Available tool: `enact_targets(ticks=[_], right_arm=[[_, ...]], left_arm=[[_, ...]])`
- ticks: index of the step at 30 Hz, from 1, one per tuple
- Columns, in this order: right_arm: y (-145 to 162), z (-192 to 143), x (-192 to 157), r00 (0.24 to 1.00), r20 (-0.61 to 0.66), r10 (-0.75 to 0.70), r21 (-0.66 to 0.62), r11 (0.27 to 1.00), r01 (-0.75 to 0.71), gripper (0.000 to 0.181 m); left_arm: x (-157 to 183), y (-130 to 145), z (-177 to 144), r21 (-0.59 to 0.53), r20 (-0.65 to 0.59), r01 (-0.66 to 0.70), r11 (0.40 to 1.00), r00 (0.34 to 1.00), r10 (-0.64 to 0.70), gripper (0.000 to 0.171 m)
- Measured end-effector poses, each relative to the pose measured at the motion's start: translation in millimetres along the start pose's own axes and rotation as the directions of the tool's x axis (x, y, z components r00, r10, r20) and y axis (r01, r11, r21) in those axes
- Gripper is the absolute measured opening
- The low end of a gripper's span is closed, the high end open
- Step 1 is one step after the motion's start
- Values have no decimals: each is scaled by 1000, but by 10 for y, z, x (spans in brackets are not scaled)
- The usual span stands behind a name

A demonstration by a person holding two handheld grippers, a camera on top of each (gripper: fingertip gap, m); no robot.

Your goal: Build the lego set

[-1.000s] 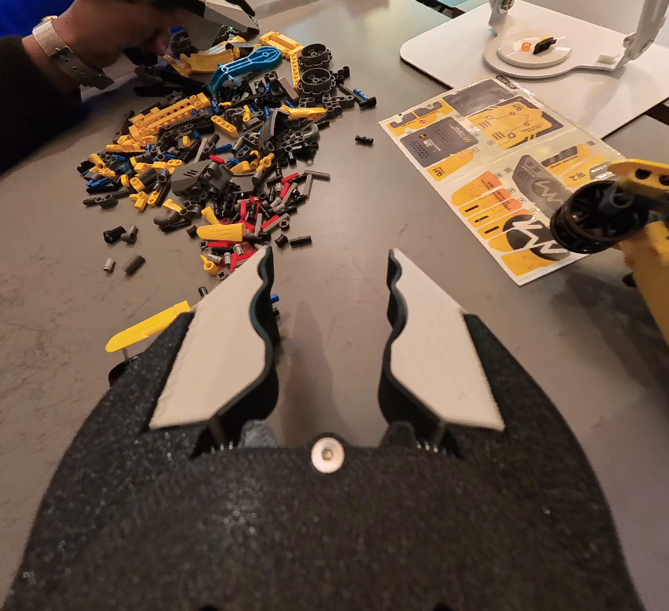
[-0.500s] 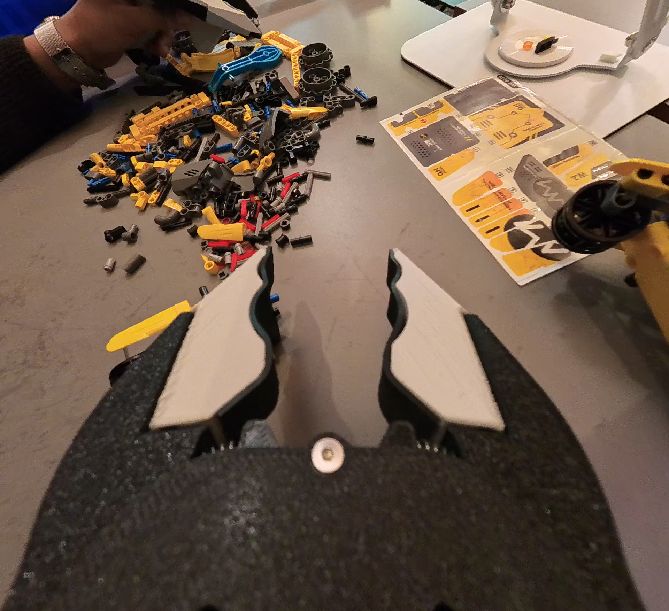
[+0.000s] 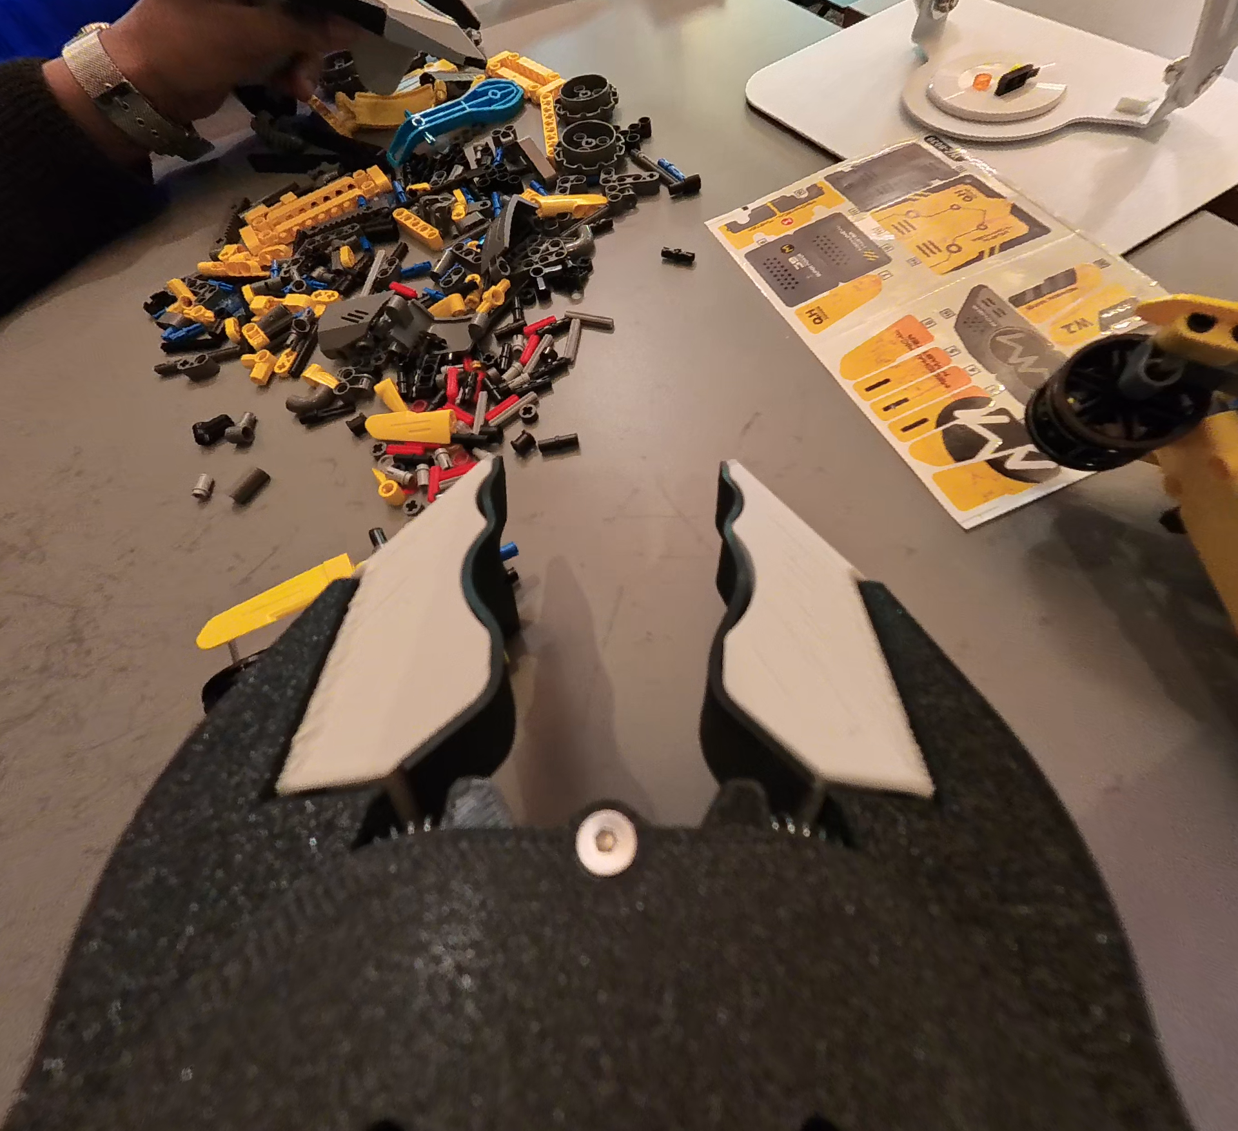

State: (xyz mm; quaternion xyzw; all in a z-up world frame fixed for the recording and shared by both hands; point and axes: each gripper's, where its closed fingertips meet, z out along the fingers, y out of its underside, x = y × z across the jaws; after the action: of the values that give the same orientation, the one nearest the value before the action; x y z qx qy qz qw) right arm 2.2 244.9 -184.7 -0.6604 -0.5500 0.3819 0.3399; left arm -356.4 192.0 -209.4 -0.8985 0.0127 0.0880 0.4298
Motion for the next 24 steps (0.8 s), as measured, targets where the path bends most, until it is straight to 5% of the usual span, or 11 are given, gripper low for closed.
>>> enact_targets(ticks=[24], right_arm=[[5,5,-3,1000,2,0,-4,1000,0,63]], left_arm=[[35,-65,-42,35,-13,-25,999,1000,26,40]])
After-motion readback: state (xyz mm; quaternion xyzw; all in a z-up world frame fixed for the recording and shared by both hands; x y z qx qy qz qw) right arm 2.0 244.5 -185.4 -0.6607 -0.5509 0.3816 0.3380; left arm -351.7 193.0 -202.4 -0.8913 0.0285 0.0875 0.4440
